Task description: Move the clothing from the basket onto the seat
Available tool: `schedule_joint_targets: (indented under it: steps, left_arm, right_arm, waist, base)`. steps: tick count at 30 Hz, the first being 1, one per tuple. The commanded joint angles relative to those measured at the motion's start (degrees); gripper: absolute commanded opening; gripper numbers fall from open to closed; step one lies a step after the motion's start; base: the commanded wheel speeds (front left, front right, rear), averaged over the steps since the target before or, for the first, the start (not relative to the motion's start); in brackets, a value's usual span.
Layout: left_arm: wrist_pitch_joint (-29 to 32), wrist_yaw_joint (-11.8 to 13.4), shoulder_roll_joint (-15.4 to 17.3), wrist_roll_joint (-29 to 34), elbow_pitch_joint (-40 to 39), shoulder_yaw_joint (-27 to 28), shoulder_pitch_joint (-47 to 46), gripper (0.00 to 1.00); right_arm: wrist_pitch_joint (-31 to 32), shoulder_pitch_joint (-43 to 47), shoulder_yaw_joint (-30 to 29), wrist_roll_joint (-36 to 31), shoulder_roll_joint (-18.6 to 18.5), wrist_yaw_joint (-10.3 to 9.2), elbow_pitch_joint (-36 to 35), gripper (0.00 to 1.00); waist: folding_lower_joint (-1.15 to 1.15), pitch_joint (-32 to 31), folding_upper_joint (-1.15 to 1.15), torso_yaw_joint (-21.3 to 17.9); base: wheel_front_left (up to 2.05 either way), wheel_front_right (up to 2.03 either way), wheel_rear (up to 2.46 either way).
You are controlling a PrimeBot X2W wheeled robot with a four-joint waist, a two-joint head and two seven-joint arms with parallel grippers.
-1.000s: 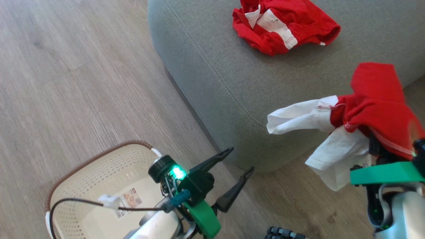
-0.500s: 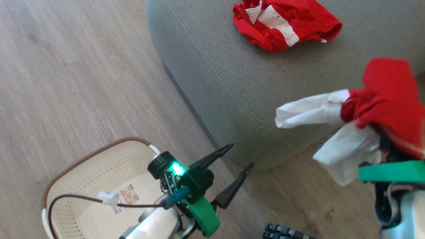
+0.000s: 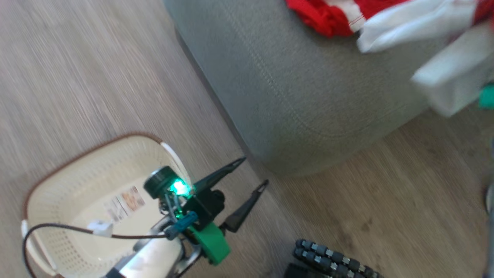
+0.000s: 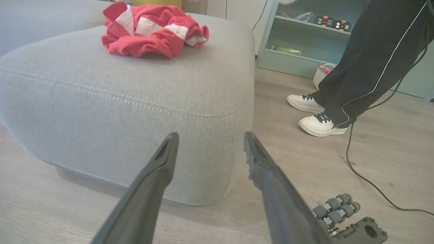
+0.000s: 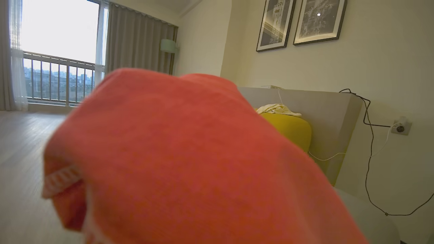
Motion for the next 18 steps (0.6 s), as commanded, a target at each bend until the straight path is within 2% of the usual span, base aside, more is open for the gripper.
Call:
schedule_joint_targets:
  steps: [1,8,14,15,16,18]
  left_arm:
    - [-0.29,-0.05,0.86,0.51,-2.02,1.36,-1.75,1.0]
    - [-0.29,-0.04,4.53,2.31,-3.75,-0.53,-3.96,1.0]
    - [-0.29,-0.03,4.74,2.94,-5.37,0.43,-5.33,1.0]
    - [-0.29,-0.03,4.74,2.94,-5.37,0.43,-5.33,1.0]
    - [-0.29,-0.04,4.87,3.04,-5.68,0.26,-5.84,1.0]
    - [-0.29,-0.04,4.92,3.06,-5.79,0.16,-6.08,1.0]
  right_arm:
    - [-0.37,-3.55,-0.32,1.16,-2.05,-0.01,-0.96,0.0]
    - [-0.37,-15.92,-3.64,4.01,-6.92,-0.01,7.02,0.0]
    - [-0.37,-23.97,-4.16,2.5,-11.61,-0.01,17.47,0.0]
    - [-0.37,-23.97,-4.16,2.5,-11.61,-0.01,17.47,0.0]
    - [-0.37,-26.44,-3.96,1.78,-12.96,-0.01,21.02,0.0]
    - [-0.37,-27.67,-3.88,1.32,-13.48,-0.01,22.65,0.0]
  waist:
    - [-0.01,3.82,0.0,-0.02]
    - [-0.01,10.83,0.0,2.14]
    - [-0.01,15.14,0.0,5.8]
    - [-0.01,15.14,0.0,5.8]
    - [-0.01,16.3,0.0,7.11]
    - [-0.01,16.8,0.0,7.74]
  base:
    - [0.0,0.0,0.0]
    - [0.0,0.0,0.0]
    - [0.0,0.0,0.0]
    - [0.0,0.0,0.0]
    - [0.0,0.0,0.0]
    - [0.0,0.0,0.0]
